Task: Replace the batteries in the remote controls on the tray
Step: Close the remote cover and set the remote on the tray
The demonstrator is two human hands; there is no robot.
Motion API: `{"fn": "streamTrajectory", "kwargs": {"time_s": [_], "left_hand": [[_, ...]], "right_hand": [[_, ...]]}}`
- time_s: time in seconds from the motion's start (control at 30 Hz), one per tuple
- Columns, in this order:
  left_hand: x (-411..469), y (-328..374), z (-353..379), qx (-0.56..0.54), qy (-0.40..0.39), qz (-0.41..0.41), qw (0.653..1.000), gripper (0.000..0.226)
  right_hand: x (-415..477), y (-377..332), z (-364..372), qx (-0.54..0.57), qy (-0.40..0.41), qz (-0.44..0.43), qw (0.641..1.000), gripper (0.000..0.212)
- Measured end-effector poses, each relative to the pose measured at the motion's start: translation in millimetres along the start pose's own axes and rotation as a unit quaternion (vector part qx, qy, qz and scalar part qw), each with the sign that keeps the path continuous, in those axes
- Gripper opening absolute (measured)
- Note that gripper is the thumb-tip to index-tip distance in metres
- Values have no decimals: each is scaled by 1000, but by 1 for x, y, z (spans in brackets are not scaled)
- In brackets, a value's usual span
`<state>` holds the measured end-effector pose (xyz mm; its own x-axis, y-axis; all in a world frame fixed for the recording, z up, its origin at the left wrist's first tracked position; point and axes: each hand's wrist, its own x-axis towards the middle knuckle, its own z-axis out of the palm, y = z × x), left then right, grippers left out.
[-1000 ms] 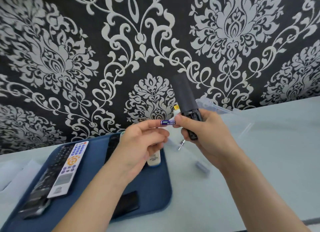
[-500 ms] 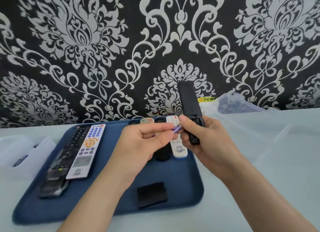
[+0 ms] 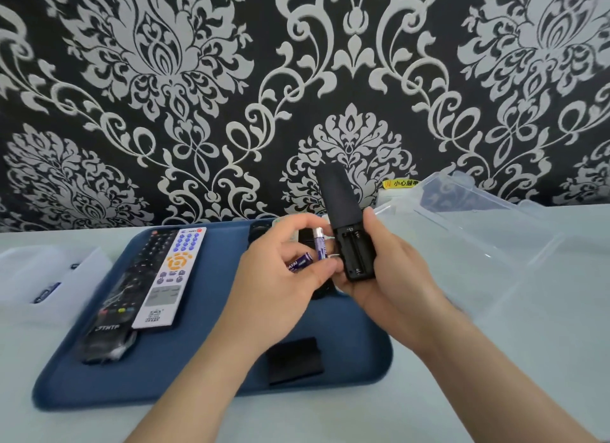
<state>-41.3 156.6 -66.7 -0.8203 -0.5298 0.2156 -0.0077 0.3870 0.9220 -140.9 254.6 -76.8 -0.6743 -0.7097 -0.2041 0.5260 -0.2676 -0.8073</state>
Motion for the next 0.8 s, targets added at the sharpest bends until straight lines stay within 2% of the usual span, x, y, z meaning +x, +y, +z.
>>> {"fn": "streamTrajectory", "kwargs": {"time_s": [0.2,0.33,0.53,0.63,0.8], "left_hand": [[-1,7,1,-121,57,10,991,39],[-4,7,12,-149,53,25,987,43],[-4,2,18,-123,95,64,986,42],[-5,0,19,-100,118,80,985,37],[0,-3,16,4,123,118,985,33]], "right_hand": [[-2,8,0,-103,15,-63,993,45],[-6,12,7,-99,-6,-71,993,47],[-7,17,9,-69,-6,-81,994,50],[-7,19,8,-68,-1,-90,994,42],[-9,18,10,-87,23,-101,991,43]]}}
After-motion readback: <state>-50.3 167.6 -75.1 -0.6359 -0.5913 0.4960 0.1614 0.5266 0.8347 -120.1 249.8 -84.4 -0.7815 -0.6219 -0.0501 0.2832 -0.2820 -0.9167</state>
